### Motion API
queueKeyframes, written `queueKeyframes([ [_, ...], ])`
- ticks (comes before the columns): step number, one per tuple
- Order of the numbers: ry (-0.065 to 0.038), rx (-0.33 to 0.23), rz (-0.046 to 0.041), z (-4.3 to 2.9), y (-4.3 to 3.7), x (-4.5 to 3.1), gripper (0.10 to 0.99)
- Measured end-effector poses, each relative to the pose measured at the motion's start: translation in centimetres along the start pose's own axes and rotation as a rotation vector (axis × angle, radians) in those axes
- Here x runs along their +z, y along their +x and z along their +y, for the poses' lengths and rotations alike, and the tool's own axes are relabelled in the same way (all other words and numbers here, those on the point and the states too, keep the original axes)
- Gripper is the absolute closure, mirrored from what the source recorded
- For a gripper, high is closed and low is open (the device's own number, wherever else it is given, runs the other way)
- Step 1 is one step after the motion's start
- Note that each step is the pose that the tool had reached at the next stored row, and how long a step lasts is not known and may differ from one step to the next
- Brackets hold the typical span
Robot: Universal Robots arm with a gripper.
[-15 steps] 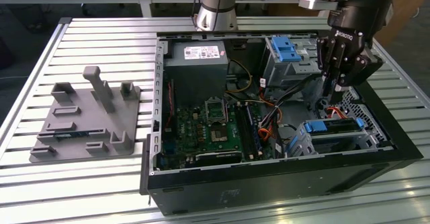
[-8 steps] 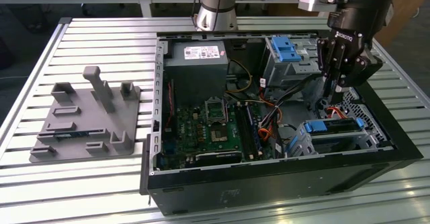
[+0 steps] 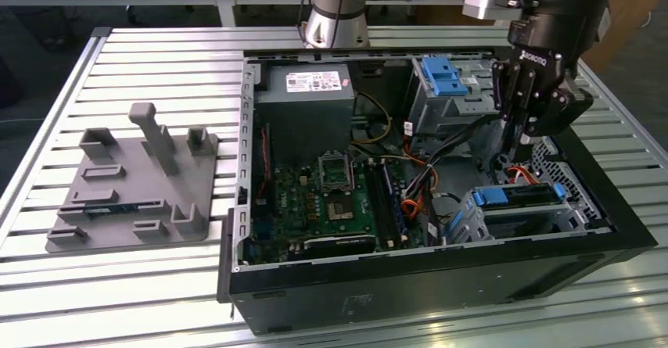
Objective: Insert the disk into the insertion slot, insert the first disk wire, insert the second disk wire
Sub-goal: 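Insert the second disk wire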
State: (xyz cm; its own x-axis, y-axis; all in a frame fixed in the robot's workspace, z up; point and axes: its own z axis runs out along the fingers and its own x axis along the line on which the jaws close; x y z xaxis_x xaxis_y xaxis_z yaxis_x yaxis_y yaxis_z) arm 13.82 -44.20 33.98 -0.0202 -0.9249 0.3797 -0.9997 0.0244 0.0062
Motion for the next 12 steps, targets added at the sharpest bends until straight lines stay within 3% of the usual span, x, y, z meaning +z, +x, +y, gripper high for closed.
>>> queueKeyframes([
  [5, -0.006, 0.015, 0.0, 0.0, -0.03, 0.06, 0.784],
  [12, -0.007, 0.016, 0.0002, -0.02, -0.07, 0.06, 0.784],
])
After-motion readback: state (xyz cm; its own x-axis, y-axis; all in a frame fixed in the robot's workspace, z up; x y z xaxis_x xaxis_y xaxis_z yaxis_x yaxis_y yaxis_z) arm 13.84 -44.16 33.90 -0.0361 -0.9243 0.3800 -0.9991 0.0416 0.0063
